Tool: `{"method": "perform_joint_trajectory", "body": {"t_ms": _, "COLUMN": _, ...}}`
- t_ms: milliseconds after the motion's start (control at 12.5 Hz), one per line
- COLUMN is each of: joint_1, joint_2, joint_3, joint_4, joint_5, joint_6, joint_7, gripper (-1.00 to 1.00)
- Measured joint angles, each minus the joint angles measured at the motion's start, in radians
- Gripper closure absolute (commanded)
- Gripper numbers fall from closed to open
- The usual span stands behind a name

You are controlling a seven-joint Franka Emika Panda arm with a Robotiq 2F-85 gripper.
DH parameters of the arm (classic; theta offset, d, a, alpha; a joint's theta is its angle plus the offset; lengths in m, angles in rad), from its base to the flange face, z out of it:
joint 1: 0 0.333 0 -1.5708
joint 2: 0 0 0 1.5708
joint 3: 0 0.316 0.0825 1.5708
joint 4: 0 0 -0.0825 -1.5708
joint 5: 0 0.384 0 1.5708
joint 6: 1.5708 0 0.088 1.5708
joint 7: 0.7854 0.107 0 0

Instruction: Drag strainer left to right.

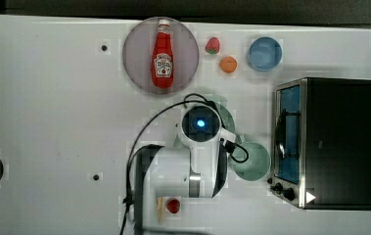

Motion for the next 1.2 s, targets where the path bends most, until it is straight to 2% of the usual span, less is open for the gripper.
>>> {"method": "perform_joint_trajectory", "body": {"t_ms": 240, "joint_1": -0.002, "joint_2": -0.194, "joint_3": 0.012, "joint_4": 0.111, "joint_5": 0.000, "joint_6": -0.327, "joint_7": -0.151, "gripper": -1.00}}
{"method": "perform_joint_trajectory", "body": {"t_ms": 400, "joint_1": -0.004, "joint_2": -0.307, "joint_3": 0.002, "joint_4": 0.232, "joint_5": 0.032, "joint_6": -0.497, "joint_7": -0.211, "gripper": -1.00}}
{"method": "perform_joint_trajectory", "body": {"t_ms": 640, "joint_1": -0.012, "joint_2": -0.468, "joint_3": -0.025, "joint_4": 0.396, "joint_5": -0.031, "joint_6": -0.692, "joint_7": -0.262, "gripper": -1.00}}
{"method": "perform_joint_trajectory", "body": {"t_ms": 880, "joint_1": -0.037, "joint_2": -0.547, "joint_3": -0.053, "joint_4": 0.472, "joint_5": -0.063, "joint_6": -0.747, "joint_7": -0.284, "gripper": -1.00}}
{"method": "perform_joint_trajectory", "body": {"t_ms": 1200, "joint_1": -0.012, "joint_2": -0.484, "joint_3": -0.064, "joint_4": 0.433, "joint_5": -0.048, "joint_6": -0.746, "joint_7": -0.286, "gripper": -1.00}}
